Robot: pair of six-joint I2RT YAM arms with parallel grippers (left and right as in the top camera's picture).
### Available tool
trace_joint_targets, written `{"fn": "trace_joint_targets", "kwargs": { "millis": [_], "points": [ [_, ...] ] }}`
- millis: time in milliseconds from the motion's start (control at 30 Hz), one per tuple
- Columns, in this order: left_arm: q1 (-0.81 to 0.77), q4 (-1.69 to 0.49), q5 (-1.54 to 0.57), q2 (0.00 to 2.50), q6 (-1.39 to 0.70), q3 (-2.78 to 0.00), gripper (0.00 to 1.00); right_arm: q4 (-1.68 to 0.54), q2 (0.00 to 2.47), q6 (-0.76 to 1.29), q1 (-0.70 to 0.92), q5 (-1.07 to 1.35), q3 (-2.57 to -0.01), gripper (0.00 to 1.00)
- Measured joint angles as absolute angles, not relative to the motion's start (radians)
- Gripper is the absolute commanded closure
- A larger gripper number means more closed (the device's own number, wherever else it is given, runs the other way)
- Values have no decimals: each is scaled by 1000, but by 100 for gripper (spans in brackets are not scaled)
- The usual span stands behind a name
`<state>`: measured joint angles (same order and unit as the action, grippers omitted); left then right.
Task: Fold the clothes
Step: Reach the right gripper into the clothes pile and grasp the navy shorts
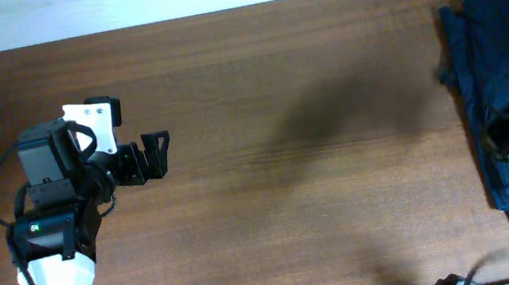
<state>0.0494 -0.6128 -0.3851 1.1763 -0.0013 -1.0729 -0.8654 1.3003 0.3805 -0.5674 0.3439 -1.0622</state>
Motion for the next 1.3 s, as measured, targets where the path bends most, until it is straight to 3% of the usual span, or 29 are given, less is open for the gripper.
{"fn": "trace_joint_targets", "kwargs": {
  "millis": [100,200,233,300,500,667,767,800,867,933,1167,1300],
  "points": [
    [49,-618,-385,1176,-1,-1073,1,-861,1157,371,-398,280,-1089,77],
    [49,-645,-385,1176,-1,-1073,1,-895,1154,373,-373,118,-1090,72],
    [49,-651,-385,1176,-1,-1073,0,-913,1179,371,-380,61,-1090,54],
    [49,-652,-385,1176,-1,-1073,1,-940,1266,372,-403,-53,-1090,41],
    [49,-651,-385,1176,-1,-1073,1,-952,1603,422,-519,-210,-1087,34],
    [49,-650,-385,1176,-1,-1073,1,-931,1738,452,-555,-291,-1084,28],
    [49,-648,-385,1176,-1,-1073,1,-887,1751,460,-555,-314,-1083,33],
    [49,-647,-385,1176,-1,-1073,1,-875,1752,461,-555,-320,-1083,42],
    [49,-647,-385,1176,-1,-1073,1,-862,1753,464,-555,-336,-1083,80],
    [49,-647,-385,1176,-1,-1073,1,-859,1753,465,-555,-348,-1083,96],
    [49,-647,-385,1176,-1,-1073,1,-940,1735,466,-553,-306,-1119,96],
    [49,-647,-385,1176,-1,-1073,1,-1056,1583,415,-495,-243,-1222,96]
  ]
}}
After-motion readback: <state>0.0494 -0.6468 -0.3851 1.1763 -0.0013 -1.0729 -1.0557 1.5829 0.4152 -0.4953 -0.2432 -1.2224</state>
